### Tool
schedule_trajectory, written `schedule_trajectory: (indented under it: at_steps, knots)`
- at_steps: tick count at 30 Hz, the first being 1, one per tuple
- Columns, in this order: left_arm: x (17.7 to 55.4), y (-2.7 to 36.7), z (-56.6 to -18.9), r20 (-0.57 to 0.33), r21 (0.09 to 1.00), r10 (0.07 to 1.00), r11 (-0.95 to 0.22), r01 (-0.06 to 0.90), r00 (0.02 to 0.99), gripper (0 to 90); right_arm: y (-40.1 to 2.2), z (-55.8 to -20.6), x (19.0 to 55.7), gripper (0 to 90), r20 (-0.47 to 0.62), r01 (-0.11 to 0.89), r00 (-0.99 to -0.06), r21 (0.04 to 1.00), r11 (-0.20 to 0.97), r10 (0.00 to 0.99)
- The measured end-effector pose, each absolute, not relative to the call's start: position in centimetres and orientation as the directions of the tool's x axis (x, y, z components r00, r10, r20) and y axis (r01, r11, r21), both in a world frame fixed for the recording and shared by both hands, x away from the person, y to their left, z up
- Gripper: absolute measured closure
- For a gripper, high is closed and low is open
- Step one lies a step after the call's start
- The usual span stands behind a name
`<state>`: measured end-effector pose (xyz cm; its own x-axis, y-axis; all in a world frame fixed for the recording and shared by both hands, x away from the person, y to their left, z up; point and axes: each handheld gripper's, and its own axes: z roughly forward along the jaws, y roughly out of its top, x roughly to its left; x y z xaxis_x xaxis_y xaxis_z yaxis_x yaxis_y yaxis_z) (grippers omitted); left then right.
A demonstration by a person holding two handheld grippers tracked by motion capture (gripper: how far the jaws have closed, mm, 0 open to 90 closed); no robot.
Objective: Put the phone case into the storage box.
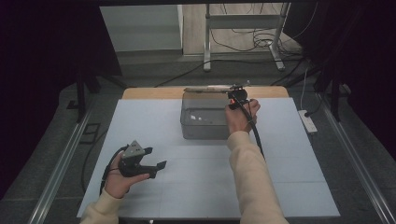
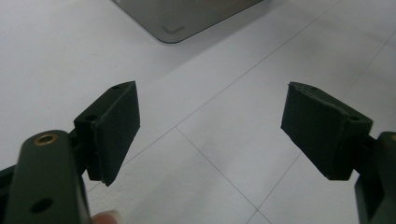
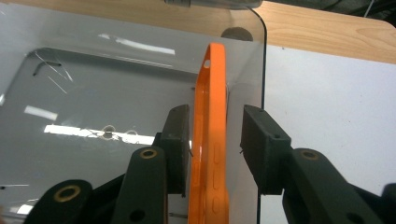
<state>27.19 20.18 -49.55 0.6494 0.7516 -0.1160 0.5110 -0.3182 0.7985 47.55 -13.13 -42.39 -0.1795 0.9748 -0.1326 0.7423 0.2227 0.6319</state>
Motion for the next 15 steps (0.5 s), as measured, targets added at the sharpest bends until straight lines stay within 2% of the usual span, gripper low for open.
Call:
schedule_trajectory:
  at_steps: [15]
  knots:
    - [27.2,20.2,-49.6,-0.116,0.799,0.753,-0.317,0.511,0.648,19.5,-14.3,-40.9,47.0,61.0,-0.064,0.715,-0.252,0.660,0.230,0.966]
